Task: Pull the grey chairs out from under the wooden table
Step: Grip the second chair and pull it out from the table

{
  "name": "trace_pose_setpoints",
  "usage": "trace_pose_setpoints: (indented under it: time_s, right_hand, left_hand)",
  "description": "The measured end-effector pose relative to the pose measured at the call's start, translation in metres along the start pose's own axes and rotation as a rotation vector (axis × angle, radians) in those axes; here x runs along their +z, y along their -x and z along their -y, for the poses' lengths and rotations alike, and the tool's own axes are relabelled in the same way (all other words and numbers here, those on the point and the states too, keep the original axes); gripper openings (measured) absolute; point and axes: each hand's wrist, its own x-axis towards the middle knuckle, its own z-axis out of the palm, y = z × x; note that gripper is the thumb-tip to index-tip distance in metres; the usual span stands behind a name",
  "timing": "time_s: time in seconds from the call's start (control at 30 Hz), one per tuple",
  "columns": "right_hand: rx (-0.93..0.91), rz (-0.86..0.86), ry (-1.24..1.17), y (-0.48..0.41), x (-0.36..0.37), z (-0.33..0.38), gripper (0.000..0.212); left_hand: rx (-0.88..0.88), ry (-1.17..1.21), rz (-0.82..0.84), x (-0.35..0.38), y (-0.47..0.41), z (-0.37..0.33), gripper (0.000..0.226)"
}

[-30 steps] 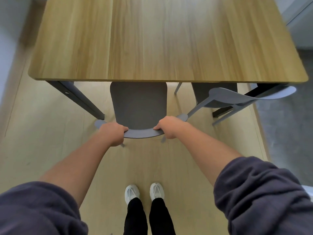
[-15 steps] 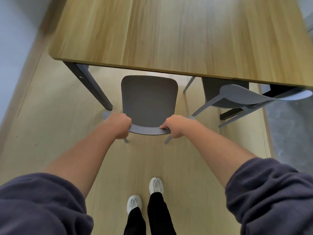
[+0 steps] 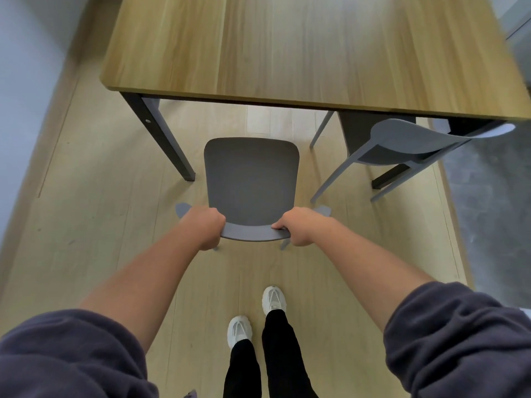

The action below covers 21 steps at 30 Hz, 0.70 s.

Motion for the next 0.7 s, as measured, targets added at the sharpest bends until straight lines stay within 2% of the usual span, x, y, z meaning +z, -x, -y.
trace_pose_setpoints:
  time_s: [0.17,0.47,0.57,0.7]
  right_hand:
    - [-0.007,-0.021,-0.019,0.01,0.015,0.017,0.053]
    - [-0.032,-0.014,-0.045,0.032,0.029,0.053,0.047]
    - [-0.026,-0.026,-0.053,0.037,0.036,0.061,0.057]
    - [-0.021,-0.017,-0.047,0.043,0.044,0.072,0.055]
  left_hand:
    - [0.013,-0.03,-0.005,0.016,0.018,-0.003,0.018]
    - [0.028,-0.063,-0.007,0.041,0.048,-0.007,0.018]
    - [0.033,-0.067,-0.01,0.047,0.056,-0.009,0.018]
    - [0.03,-0.054,-0.006,0.057,0.067,-0.013,0.017]
